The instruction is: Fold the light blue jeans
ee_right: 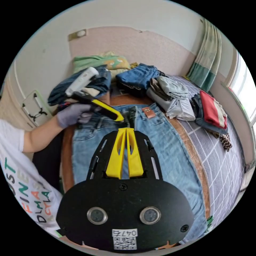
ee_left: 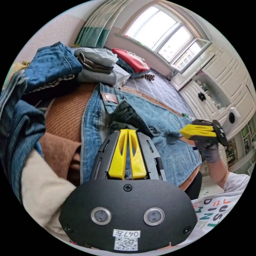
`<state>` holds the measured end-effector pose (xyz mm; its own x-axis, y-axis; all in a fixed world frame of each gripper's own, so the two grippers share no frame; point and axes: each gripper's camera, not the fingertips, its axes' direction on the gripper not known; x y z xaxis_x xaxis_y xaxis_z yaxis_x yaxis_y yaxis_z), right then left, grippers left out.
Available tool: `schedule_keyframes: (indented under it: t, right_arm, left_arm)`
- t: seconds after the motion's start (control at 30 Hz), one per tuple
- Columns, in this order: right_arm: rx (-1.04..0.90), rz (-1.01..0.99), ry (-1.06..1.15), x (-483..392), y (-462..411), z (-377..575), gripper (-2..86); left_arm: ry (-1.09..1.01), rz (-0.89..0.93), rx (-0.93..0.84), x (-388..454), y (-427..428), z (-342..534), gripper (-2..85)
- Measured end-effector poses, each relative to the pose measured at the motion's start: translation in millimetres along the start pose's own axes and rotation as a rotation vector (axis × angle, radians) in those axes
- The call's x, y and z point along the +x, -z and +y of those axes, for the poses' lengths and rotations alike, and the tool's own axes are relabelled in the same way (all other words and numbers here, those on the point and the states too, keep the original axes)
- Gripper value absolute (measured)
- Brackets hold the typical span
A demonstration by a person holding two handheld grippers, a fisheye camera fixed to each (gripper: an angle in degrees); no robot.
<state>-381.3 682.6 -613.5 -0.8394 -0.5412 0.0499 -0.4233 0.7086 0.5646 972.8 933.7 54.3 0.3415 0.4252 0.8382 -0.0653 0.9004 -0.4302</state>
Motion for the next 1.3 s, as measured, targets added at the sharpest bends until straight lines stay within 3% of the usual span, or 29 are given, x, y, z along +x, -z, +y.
schedule_keyframes:
  t: [0.1,0.23,0.4,0.9,0.97,1.13,1.3]
  right_arm:
    - [-0.091,0.083,-0.113,55,-62,-58,-1.3]
    - [-0.142,-0.249,-0.121,66,-121,-94,-1.3]
    - [-0.117,-0.069,-0.078,35,-117,-109,-1.2]
    - [-0.186,-0.097,-0.045,53,-106,-164,-1.2]
    - [-0.261,-0.057,-0.032,49,-128,-171,-1.2]
    - [-0.196,-0.019,-0.077,54,-134,-165,-1.2]
    - [-0.2,-0.082,-0.157,70,-122,-165,-1.3]
  left_arm:
    - [0.047,-0.011,-0.053,-13,-13,3,-1.0]
    - [0.055,-0.053,-0.116,-18,-28,12,-1.0]
    - [0.076,-0.054,-0.108,-18,-34,23,-1.0]
    - [0.144,-0.153,-0.021,-11,7,64,-1.0]
    - [0.094,-0.226,0.05,14,34,70,-1.0]
    - [-0.135,-0.39,0.228,72,68,91,-1.0]
    - [-0.029,-0.426,-0.084,39,-7,79,-1.0]
